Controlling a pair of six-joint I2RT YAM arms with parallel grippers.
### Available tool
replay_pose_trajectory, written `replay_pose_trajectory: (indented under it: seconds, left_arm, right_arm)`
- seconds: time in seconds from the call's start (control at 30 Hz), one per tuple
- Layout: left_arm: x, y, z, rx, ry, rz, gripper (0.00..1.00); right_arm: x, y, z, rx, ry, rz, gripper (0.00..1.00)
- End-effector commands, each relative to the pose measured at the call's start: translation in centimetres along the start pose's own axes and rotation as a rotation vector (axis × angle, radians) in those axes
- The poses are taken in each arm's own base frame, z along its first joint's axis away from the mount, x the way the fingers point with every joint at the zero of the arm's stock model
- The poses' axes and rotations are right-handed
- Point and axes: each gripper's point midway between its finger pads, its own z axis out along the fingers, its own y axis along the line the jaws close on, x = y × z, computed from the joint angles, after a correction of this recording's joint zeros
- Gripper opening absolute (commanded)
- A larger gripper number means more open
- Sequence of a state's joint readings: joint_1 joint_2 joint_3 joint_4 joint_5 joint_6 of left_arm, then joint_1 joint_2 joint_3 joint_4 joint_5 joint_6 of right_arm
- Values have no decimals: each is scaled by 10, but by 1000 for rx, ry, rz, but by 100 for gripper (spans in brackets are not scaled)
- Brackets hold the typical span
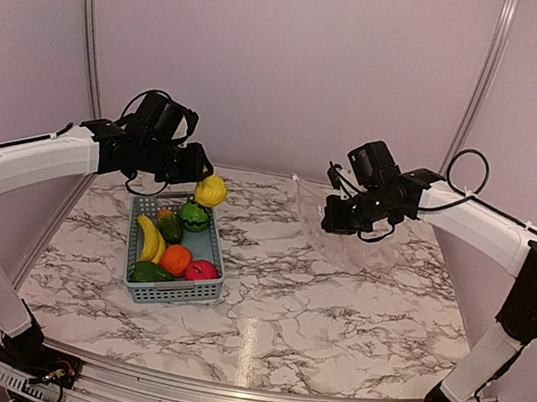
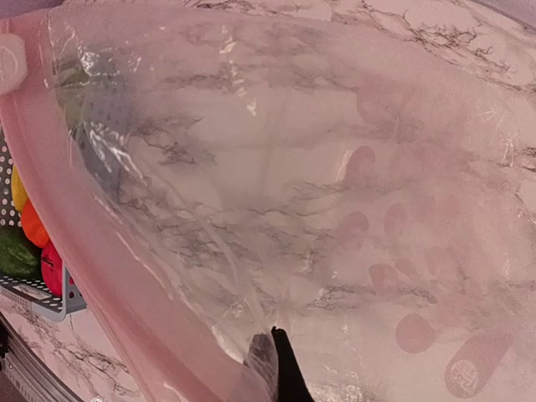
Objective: Place the food in the zip-top bag and seal the zipper
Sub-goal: Pick up the fake fruit from the bin, then place the fake fruit in the zipper food storage bag.
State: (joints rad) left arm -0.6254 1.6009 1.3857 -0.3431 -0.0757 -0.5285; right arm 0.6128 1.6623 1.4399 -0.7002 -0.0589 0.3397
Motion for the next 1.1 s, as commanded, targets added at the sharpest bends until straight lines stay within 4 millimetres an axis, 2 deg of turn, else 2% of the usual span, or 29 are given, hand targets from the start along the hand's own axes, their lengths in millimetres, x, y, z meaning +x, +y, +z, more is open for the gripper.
replay_pose_trajectory:
  seconds: [0.0, 0.13, 0.23, 0.37, 0.53, 0.63, 0.83, 1.07]
  left_arm:
    - [-39, -54, -33, 260, -128, -28, 17]
    - [-60, -102, -63, 518, -234, -55, 16]
    - [-64, -130, -76, 660, -277, -60, 15]
    - [-59, -159, -79, 785, -267, -71, 14]
    - [-47, -181, -67, 853, -239, -100, 13]
    - [-38, -190, -59, 874, -223, -109, 12]
    - [-18, -197, -36, 869, -174, -124, 11]
    - [5, -177, 1, 731, -129, -118, 7]
  right_arm:
    - [-13, 17, -4, -43, -13, -13, 0]
    - [-20, 24, -1, -71, -15, 2, 0]
    - [-28, 33, -3, -104, -26, 19, 0]
    - [-39, 44, -6, -148, -35, 45, 0]
    - [-45, 54, -12, -195, -37, 80, 0]
    - [-45, 58, -13, -214, -32, 99, 0]
    - [-45, 62, -18, -236, -29, 128, 0]
    - [-49, 64, -30, -249, -46, 147, 0]
